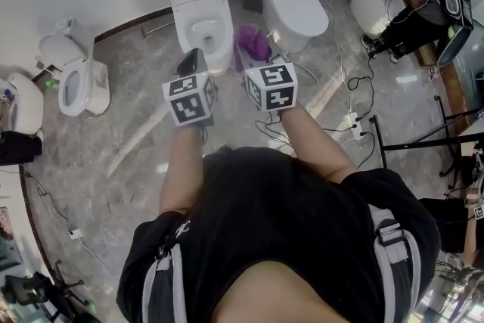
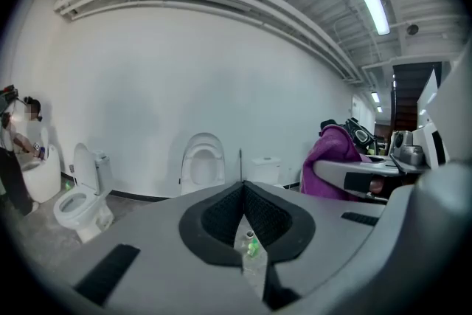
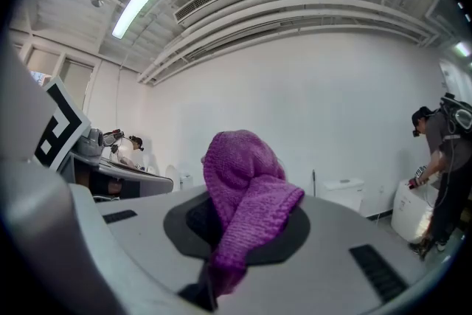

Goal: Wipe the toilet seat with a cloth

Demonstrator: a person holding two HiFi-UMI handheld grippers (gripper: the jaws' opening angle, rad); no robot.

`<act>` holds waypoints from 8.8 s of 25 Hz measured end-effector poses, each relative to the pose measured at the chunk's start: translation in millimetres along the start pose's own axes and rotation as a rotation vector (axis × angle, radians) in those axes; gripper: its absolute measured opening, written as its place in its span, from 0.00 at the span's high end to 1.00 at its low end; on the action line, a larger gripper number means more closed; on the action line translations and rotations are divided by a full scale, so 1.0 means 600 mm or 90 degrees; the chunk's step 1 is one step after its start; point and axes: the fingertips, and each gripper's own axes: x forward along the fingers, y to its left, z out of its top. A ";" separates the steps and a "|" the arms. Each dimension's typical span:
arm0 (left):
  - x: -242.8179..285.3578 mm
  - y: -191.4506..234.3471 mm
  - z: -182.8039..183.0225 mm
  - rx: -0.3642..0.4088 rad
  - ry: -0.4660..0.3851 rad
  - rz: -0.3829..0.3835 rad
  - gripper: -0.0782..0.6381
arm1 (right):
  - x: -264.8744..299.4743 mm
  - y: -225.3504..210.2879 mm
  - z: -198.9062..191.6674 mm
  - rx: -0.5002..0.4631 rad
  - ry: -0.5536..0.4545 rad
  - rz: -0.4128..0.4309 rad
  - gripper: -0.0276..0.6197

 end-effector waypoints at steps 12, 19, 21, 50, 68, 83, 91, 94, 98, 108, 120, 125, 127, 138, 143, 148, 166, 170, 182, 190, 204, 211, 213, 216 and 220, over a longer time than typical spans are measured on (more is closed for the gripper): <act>0.160 0.207 0.066 0.005 0.012 -0.018 0.88 | 0.264 0.020 0.018 0.020 0.006 -0.041 0.88; 0.238 0.292 0.071 -0.014 0.048 -0.020 0.88 | 0.371 0.028 0.016 0.037 0.018 -0.040 0.88; 0.257 0.300 0.073 -0.017 0.051 -0.020 0.88 | 0.393 0.020 0.012 0.040 0.026 -0.040 0.88; 0.766 0.366 0.253 0.000 0.061 0.034 0.88 | 0.865 -0.318 0.063 0.067 0.036 -0.032 0.88; 0.979 0.433 0.287 -0.035 0.101 0.119 0.88 | 1.147 -0.438 -0.035 0.000 0.163 0.059 0.88; 1.045 0.525 0.300 0.054 0.125 0.017 0.88 | 1.335 -0.474 -0.168 -0.060 0.303 -0.045 0.88; 1.066 0.598 0.291 0.024 0.141 0.016 0.88 | 1.411 -0.504 -0.207 -0.104 0.372 -0.072 0.88; 1.071 0.627 0.285 0.021 0.148 0.024 0.88 | 1.433 -0.509 -0.216 -0.101 0.387 -0.080 0.88; 1.075 0.652 0.282 0.014 0.152 0.026 0.88 | 1.460 -0.515 -0.223 -0.106 0.409 -0.085 0.88; 1.067 0.688 0.277 -0.003 0.148 0.041 0.88 | 1.484 -0.510 -0.219 -0.122 0.438 -0.089 0.88; 1.040 0.694 0.279 0.000 0.137 0.058 0.88 | 1.531 -0.369 -0.142 -0.220 0.359 0.027 0.88; 1.018 0.724 0.278 -0.019 0.130 0.086 0.88 | 1.553 -0.298 -0.148 -0.251 0.363 0.072 0.88; 1.009 0.741 0.275 -0.027 0.130 0.101 0.88 | 1.562 -0.273 -0.151 -0.265 0.363 0.089 0.88; 0.967 0.817 0.253 -0.061 0.143 0.145 0.88 | 1.598 -0.168 -0.191 -0.288 0.381 0.142 0.88; 0.967 0.846 0.239 -0.069 0.156 0.148 0.88 | 1.604 -0.151 -0.223 -0.303 0.395 0.149 0.88; 0.984 0.858 0.236 -0.071 0.157 0.131 0.88 | 1.604 -0.145 -0.230 -0.302 0.394 0.154 0.88; 1.058 0.877 0.181 -0.098 0.212 0.082 0.88 | 1.559 -0.100 -0.342 -0.269 0.473 0.215 0.88; 1.069 0.883 0.161 -0.101 0.234 0.075 0.88 | 1.596 -0.106 -0.344 -0.256 0.469 0.194 0.88; 1.101 0.900 0.112 -0.110 0.270 0.058 0.88 | 1.644 -0.101 -0.377 -0.291 0.459 0.196 0.88; 1.130 0.903 0.089 -0.099 0.292 0.041 0.88 | 1.654 -0.093 -0.427 -0.301 0.475 0.213 0.88; 1.175 0.916 0.025 -0.068 0.336 0.009 0.88 | 1.659 -0.084 -0.560 -0.271 0.520 0.202 0.88; 1.185 0.921 -0.003 -0.060 0.350 -0.012 0.88 | 1.644 -0.079 -0.573 -0.275 0.514 0.175 0.88; 1.188 0.919 -0.006 -0.057 0.348 -0.017 0.88 | 1.624 -0.082 -0.584 -0.254 0.530 0.169 0.88; 1.191 0.914 -0.009 -0.055 0.352 -0.024 0.88 | 1.585 -0.090 -0.613 -0.227 0.567 0.162 0.88; 1.192 0.907 -0.020 -0.053 0.360 -0.033 0.88 | 1.565 -0.102 -0.641 -0.223 0.586 0.139 0.88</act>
